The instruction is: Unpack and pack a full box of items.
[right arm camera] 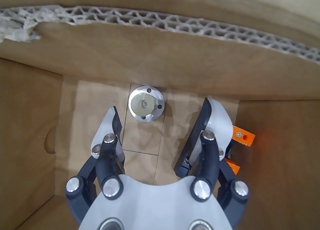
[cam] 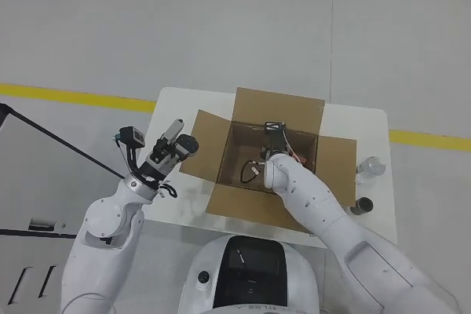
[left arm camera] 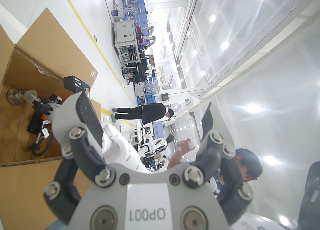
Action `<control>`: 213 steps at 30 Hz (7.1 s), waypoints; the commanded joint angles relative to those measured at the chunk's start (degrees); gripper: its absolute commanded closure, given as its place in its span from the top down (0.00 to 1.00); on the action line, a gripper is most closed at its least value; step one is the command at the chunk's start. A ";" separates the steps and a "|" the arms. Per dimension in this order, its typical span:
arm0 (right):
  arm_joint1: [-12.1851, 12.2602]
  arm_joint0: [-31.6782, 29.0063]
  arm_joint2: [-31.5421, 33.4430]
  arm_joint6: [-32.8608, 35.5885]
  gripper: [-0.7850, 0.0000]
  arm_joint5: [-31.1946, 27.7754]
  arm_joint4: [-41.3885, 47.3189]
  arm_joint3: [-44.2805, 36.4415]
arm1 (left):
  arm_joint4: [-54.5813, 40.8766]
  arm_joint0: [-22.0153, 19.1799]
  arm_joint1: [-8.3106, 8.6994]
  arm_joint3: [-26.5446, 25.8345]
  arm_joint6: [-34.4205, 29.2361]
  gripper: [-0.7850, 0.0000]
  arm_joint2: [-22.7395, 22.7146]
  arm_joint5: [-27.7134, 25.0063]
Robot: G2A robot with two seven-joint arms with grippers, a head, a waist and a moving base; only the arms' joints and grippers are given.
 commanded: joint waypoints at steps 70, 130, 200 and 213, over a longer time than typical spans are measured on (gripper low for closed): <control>9.11 -43.85 20.10 -6.07 0.00 -9.59 -48.69 -64.49 | 0.00 0.00 0.00 0.00 0.00 1.00 0.00 0.00; 16.00 -77.78 68.33 -74.35 0.00 -33.56 -44.82 -50.10 | 0.00 0.00 0.00 0.00 0.00 1.00 0.00 0.00; 20.58 -47.42 59.17 -66.96 0.36 -17.22 -77.57 -3.23 | 0.00 0.00 0.00 0.00 0.00 1.00 0.00 0.00; 21.34 -50.11 60.19 -69.61 0.40 -18.19 -73.63 -6.08 | 0.00 0.00 0.00 0.00 0.00 1.00 0.00 0.00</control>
